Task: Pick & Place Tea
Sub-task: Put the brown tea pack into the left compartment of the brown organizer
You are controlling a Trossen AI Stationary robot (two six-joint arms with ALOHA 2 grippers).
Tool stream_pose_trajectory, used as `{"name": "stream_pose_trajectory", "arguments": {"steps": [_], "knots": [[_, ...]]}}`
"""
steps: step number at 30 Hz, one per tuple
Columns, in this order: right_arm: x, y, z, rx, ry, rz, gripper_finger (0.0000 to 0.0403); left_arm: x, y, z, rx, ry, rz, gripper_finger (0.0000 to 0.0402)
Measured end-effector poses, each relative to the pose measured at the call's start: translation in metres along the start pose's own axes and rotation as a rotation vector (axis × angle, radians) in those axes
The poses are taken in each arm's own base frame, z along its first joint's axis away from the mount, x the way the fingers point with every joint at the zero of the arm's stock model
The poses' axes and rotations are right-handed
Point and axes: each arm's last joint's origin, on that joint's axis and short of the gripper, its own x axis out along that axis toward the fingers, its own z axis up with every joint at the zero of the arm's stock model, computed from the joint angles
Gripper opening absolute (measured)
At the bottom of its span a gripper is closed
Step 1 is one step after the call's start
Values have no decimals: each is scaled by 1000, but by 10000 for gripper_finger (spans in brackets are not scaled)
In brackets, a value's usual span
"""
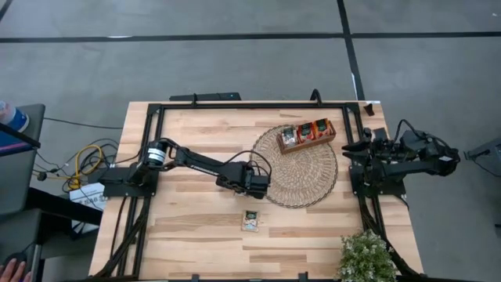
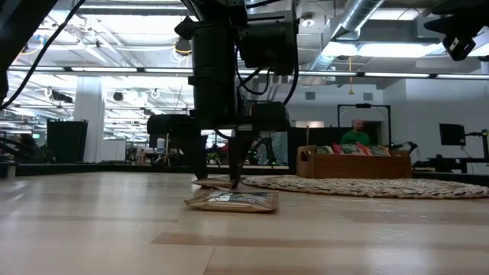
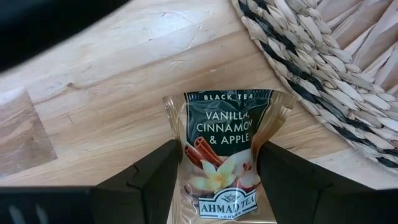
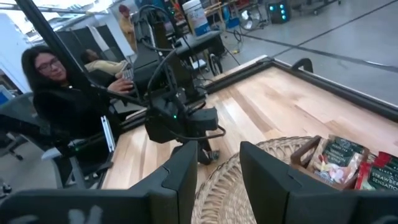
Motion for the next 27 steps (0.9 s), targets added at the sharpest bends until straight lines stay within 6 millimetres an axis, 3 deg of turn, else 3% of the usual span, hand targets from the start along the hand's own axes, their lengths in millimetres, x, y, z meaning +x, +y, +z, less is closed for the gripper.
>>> {"name": "stream_pose_trajectory", "arguments": {"steps": [16, 21, 27], "knots": [[0, 1, 2, 4, -22, 9, 113, -11, 2, 4, 28, -42, -12, 206], [0, 1, 2, 42, -20, 12, 113, -24, 3, 6, 36, -51, -49, 207], [2, 2, 2, 215, -2, 26, 113, -51, 1, 8, 120, -145, -139, 207]]}}
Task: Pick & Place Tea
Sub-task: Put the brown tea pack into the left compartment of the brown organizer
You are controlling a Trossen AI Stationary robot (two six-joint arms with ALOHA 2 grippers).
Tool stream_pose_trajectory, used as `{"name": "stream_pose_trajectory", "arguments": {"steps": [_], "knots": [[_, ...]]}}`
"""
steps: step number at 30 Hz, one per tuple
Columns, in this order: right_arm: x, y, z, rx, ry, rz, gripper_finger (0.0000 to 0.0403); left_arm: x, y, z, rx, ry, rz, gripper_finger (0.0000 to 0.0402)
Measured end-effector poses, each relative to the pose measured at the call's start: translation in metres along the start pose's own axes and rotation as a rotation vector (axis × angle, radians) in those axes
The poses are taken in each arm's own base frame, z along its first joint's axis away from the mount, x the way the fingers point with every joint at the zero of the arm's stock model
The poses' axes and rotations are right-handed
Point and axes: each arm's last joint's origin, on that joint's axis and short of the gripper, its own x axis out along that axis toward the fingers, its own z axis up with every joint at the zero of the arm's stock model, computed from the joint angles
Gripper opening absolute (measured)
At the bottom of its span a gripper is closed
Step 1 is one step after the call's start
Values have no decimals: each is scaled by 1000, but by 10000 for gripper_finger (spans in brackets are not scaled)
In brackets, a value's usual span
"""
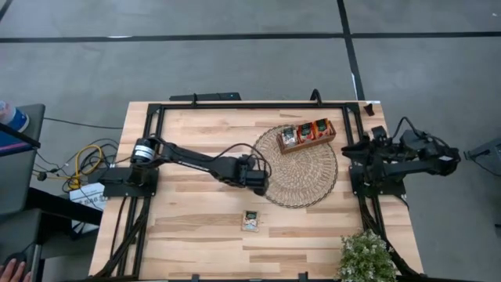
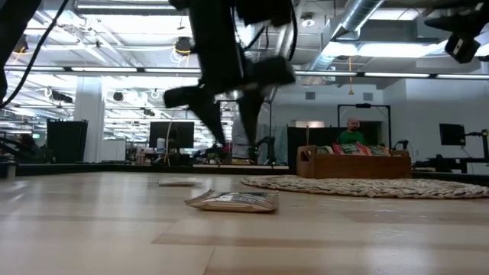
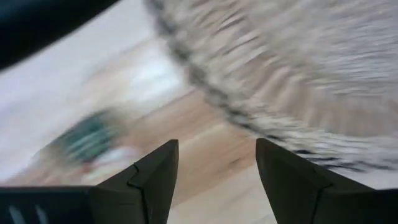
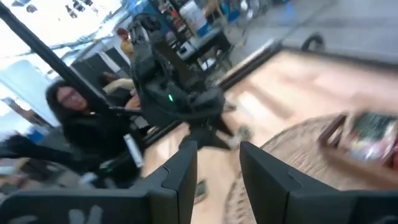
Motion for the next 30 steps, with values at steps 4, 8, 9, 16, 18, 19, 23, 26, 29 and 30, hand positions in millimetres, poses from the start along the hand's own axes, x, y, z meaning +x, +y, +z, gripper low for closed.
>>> {"name": "stream_pose_trajectory", "arguments": {"steps": [4, 8, 9, 16, 18, 19, 23, 26, 29, 30], "knots": [[10, 4, -2, 154, 100, 31, 113, -17, -11, 2, 115, -127, -99, 207], [29, 9, -4, 192, 231, 20, 113, -29, -18, 3, 155, -199, -166, 207], [34, 9, -5, 191, 252, 9, 113, -29, -18, 3, 155, -197, -164, 207], [59, 15, -5, 123, 312, -7, 113, -37, 1, -1, -88, -81, -57, 207], [64, 16, -4, 103, 314, -9, 113, -42, 10, -2, -200, -72, 5, 207], [65, 16, -4, 91, 315, -13, 113, -43, 13, -2, -259, -82, 37, 207], [71, 14, -2, 51, 290, -30, 113, -46, 29, -1, -409, -96, 171, 207], [72, 11, 0, 29, 279, -56, 113, -46, 38, 2, -471, -106, 242, 207], [72, 9, 2, 34, 262, -80, 113, -45, 39, 5, -513, -111, 243, 207], [72, 8, 2, 34, 258, -86, 113, -44, 39, 6, -528, -113, 238, 207]]}}
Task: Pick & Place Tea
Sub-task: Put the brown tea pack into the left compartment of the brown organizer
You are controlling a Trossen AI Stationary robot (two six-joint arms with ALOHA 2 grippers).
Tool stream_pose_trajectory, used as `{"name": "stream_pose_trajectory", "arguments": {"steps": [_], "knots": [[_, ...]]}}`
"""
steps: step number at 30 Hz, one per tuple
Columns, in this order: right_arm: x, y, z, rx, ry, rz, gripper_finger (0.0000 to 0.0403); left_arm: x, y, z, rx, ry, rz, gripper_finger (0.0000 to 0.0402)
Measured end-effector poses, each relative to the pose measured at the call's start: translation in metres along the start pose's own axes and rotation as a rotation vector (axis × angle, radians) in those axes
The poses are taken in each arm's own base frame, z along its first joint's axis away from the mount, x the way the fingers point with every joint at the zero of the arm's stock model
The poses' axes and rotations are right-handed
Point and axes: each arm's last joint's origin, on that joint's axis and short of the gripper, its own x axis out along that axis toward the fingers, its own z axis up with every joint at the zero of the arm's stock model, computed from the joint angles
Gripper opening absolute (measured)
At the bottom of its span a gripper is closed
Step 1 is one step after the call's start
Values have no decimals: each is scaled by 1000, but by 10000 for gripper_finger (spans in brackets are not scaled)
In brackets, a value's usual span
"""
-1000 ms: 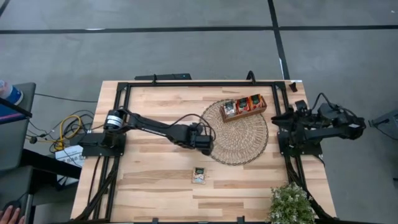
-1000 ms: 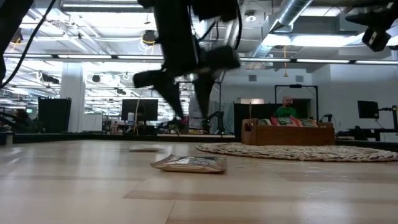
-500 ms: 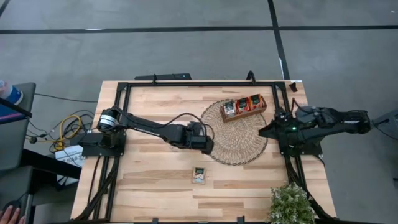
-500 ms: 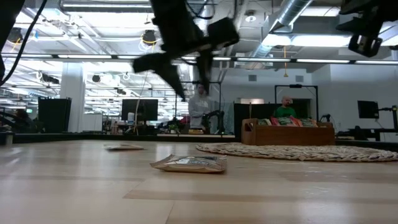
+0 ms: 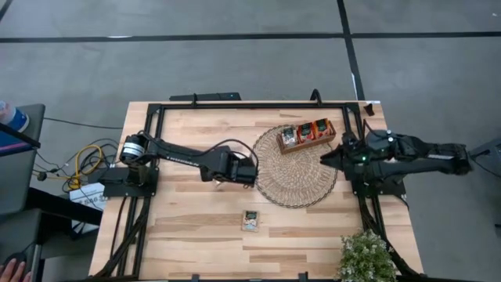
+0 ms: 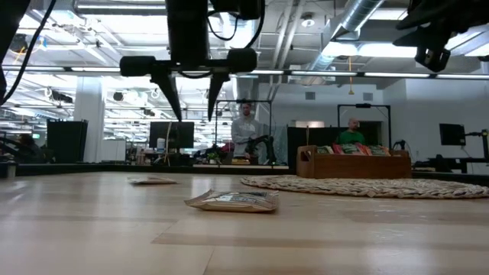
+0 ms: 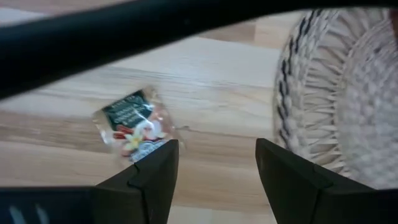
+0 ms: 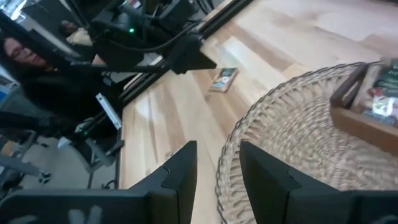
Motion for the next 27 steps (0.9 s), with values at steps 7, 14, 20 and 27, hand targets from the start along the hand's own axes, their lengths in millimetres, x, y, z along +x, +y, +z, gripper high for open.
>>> {"name": "stream_pose_trajectory", "arguments": {"steps": [7, 14, 20, 27], "knots": [[0, -2, 1, -29, 15, 19, 113, 2, 0, 3, -100, -33, 7, 207], [0, -3, 1, -25, 27, 39, 113, 2, 7, 6, -126, -89, 65, 237], [0, -2, 1, -25, 41, 61, 113, 1, 11, 8, -167, -122, 94, 306], [-1, -1, 0, -69, 62, 98, 113, 16, 9, 9, -301, -77, 181, 369]]}}
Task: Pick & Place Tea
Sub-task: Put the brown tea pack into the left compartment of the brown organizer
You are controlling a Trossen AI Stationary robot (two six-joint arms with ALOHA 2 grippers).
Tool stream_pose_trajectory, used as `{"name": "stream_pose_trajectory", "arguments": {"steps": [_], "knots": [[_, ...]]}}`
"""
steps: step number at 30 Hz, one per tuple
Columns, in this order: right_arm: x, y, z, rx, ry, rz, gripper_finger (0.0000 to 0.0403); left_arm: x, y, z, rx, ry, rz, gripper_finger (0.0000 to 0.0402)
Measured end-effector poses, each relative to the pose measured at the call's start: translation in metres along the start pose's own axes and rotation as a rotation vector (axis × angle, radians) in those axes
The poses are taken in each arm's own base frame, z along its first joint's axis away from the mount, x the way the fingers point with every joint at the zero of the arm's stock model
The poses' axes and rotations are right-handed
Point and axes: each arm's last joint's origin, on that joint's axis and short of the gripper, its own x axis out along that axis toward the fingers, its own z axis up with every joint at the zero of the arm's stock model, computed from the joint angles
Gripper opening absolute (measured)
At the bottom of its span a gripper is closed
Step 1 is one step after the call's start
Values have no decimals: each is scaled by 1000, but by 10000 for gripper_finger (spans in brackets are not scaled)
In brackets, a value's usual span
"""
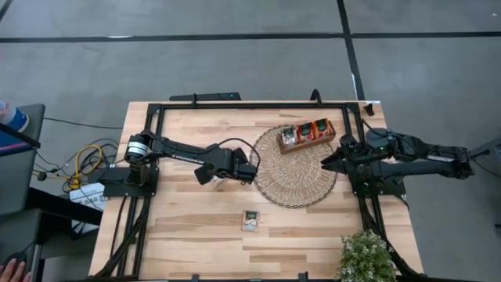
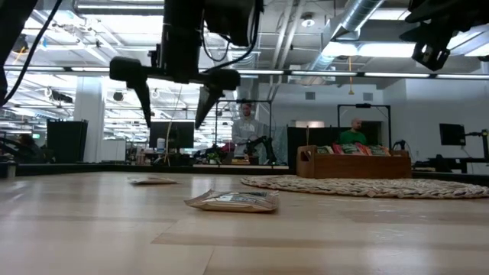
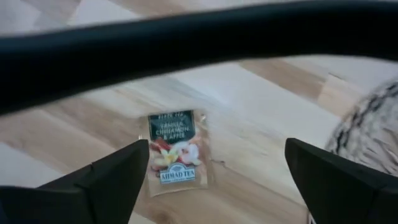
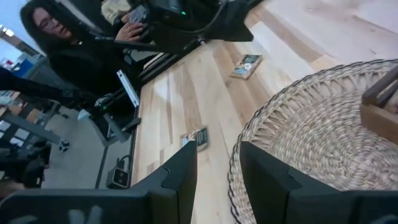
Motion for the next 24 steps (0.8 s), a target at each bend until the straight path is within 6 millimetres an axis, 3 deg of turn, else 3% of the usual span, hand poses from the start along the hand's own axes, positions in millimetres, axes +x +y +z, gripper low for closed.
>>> {"name": "stream_pose_trajectory", "arguments": {"steps": [4, 10, 24], "knots": [[0, 0, 0, -1, 5, 7, 113, 6, -6, -4, -60, 40, 1, 374], [0, 1, -1, 0, 35, 50, 113, 22, -11, 9, -105, 83, 90, 374], [0, 2, -2, -7, 49, 72, 113, 55, 4, -2, -160, 222, 225, 374]]}}
